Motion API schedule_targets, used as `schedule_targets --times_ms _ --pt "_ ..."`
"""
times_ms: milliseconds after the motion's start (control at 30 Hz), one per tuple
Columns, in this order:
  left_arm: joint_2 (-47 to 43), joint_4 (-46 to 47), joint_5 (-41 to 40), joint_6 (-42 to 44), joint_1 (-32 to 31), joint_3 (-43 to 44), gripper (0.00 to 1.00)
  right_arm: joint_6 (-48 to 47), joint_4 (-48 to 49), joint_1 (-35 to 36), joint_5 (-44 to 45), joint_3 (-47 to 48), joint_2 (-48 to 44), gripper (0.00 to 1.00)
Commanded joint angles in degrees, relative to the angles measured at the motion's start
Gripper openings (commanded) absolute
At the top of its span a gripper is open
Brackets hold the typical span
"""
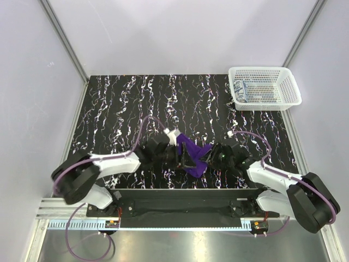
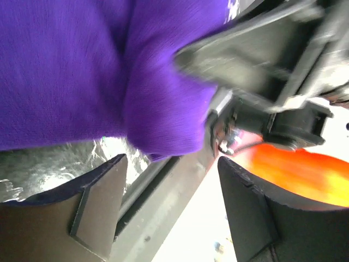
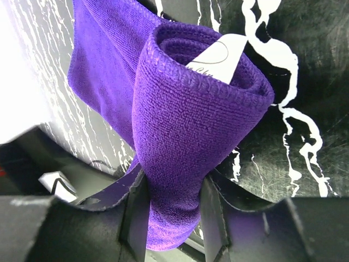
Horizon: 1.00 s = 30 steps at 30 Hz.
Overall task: Roll the towels
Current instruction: Roll the towel
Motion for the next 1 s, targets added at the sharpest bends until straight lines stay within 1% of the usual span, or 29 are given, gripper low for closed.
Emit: schedule_targets --times_ms 0,33,67,100,133,200,233,300,400,533,667,800,900,967 --pt "-9.2 -21.4 -15.3 17.0 -2.1 9.3 0.72 -2.0 -3.3 1.0 -0.1 3.8 1.3 0.42" --pt "-10.7 -23.9 -22.5 19.2 -4.5 10.5 0.72 -2.3 -3.6 1.0 -0.2 4.3 1.8 0.42" --pt "-13.2 -25.7 -25.8 23.0 -5.8 11.4 0.72 -2.4 -4.5 1.3 -0.3 5.2 2.6 0.42" --pt "-14.2 -27.6 -28.9 24.9 -7.3 12.8 0.72 -2.6 -4.7 1.3 -0.5 5.5 3.0 0.41" --pt "-14.8 -28.2 -34.1 26.5 -10.2 13.5 0.72 -2.6 -4.9 1.3 -0.7 6.0 3.3 0.41" --pt "-15.0 -30.1 -39.1 31.4 -13.4 15.8 0.73 -2.8 -5.0 1.6 -0.7 6.8 4.0 0.41" --pt "-14.3 -30.6 -43.1 32.7 -16.3 16.6 0.73 -3.0 -6.8 1.6 -0.7 7.1 4.3 0.41" --pt "-10.8 -32.6 -46.9 36.1 -19.1 19.3 0.73 -3.2 -7.4 1.6 -0.7 7.9 5.0 0.41" --pt "-4.2 -35.1 -55.3 38.8 -26.1 23.3 0.73 -3.3 -8.2 1.7 -1.4 8.9 5.8 0.41" --pt "4.4 -37.1 -60.3 39.2 -30.8 28.1 0.72 -3.7 -9.3 1.7 -1.9 9.6 6.3 0.41" --pt "10.2 -39.6 -62.1 38.7 -31.7 32.5 0.72 -3.8 -10.0 1.7 -2.5 9.4 6.2 0.41" --pt "14.2 -41.2 -63.1 38.2 -31.7 34.0 0.69 -3.8 -10.4 1.7 -2.8 9.1 5.7 0.41" --pt "15.4 -40.8 -63.2 38.1 -31.7 33.1 0.64 -3.7 -10.3 1.7 -3.1 8.9 5.3 0.41" --pt "15.9 -40.1 -62.7 38.1 -31.6 32.5 0.49 -3.6 -10.5 1.7 -3.4 8.7 5.1 0.42"
